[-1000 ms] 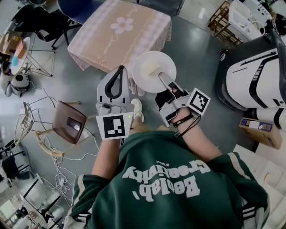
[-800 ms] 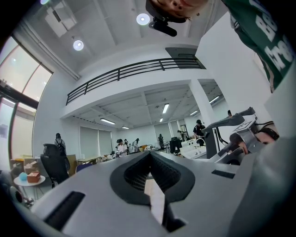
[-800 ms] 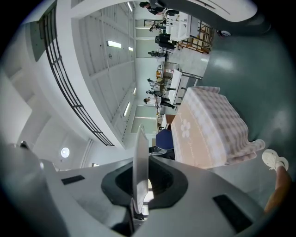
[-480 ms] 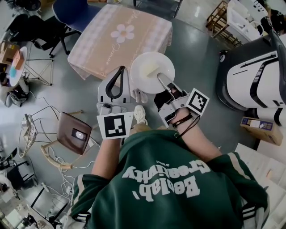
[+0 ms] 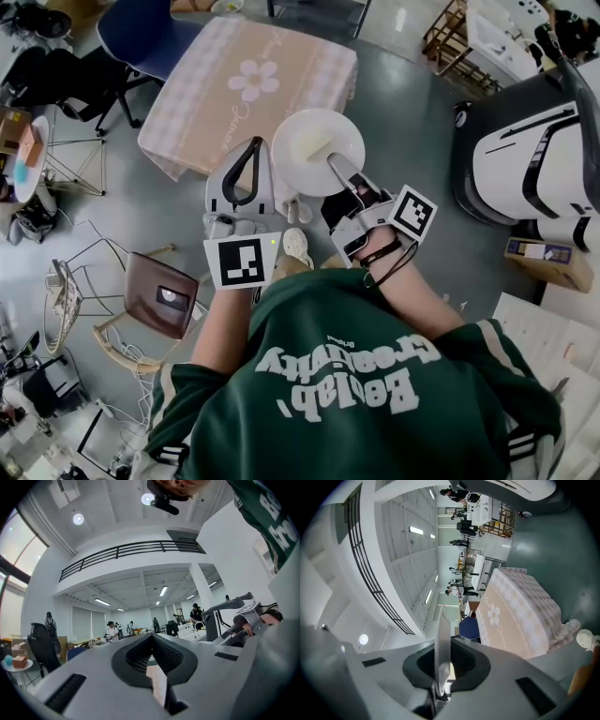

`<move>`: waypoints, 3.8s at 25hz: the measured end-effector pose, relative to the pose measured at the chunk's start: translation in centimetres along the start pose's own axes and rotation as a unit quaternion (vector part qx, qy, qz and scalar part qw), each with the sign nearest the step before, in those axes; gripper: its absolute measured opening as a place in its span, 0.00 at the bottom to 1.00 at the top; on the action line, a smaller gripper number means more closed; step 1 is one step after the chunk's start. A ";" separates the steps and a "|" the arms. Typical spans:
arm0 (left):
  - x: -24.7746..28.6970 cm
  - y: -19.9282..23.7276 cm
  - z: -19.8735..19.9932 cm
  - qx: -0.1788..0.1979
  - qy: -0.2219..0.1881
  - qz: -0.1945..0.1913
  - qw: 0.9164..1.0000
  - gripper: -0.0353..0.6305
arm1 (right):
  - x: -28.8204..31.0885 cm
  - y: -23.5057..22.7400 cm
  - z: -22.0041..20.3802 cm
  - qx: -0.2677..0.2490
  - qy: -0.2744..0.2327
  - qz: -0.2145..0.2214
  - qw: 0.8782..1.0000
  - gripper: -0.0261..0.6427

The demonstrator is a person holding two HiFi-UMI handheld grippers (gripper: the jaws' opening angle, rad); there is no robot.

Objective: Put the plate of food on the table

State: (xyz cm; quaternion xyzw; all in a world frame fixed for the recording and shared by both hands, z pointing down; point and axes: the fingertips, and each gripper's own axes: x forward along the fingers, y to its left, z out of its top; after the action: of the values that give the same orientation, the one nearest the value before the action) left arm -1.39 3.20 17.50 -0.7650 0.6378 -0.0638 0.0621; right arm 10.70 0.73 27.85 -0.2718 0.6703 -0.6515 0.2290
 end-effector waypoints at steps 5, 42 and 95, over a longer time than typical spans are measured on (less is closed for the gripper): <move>0.6 1.0 -0.4 0.001 0.001 -0.005 1.000 0.07 | 1.1 -0.2 0.0 0.000 -0.005 -0.005 1.000 0.07; 2.0 4.2 -0.4 0.006 -0.010 0.027 1.000 0.07 | 5.2 0.1 0.2 -0.007 0.018 0.002 1.000 0.07; 24.4 16.0 -14.4 -0.012 0.090 0.109 0.990 0.07 | 32.7 -10.7 9.5 0.030 0.203 -0.033 0.978 0.07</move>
State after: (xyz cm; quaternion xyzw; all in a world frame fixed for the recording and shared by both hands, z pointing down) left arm -15.05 -23.81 29.32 -0.6831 0.7208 -0.1176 0.0019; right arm -6.73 -28.11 39.66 -0.1489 0.6733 -0.7203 0.0746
